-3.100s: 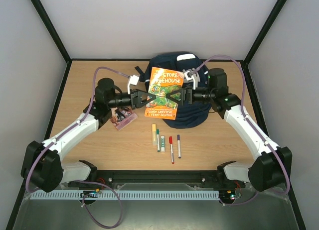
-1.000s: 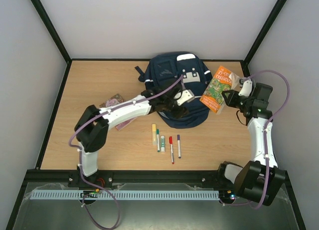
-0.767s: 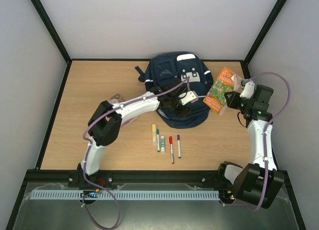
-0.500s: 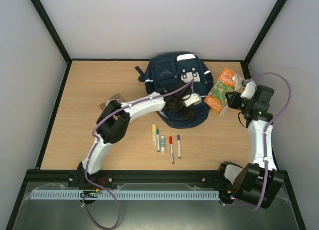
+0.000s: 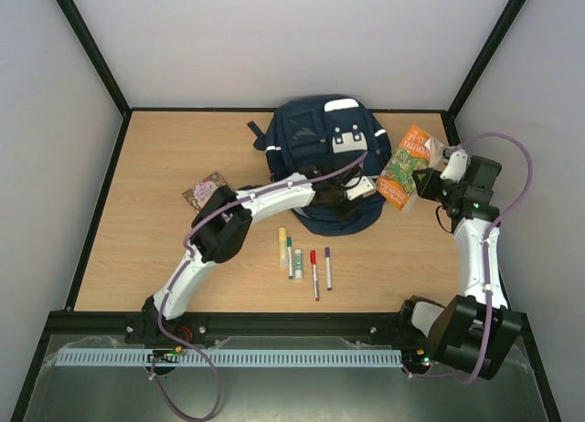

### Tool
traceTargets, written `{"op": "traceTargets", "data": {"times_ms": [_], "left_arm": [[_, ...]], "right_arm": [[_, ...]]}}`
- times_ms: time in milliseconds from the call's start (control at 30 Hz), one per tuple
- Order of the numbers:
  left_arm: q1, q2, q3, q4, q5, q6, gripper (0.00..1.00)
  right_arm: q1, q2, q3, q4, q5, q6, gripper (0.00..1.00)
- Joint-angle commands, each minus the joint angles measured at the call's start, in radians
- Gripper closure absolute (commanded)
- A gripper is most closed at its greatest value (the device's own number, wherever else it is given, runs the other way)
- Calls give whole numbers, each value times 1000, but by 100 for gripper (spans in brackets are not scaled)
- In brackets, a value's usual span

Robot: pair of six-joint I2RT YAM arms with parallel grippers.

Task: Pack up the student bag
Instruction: Place the book in the student bag.

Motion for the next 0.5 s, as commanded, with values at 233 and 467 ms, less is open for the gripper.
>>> {"op": "traceTargets", "data": {"times_ms": [233,467], "left_arm": [[-7,10,27,-34,-69,19,97],[-7,-88,25,-5,-103,-1,98]], "right_arm": [[-5,17,1,65,-37,-10,99],[-34,30,136,-51,-83,3,99]]}}
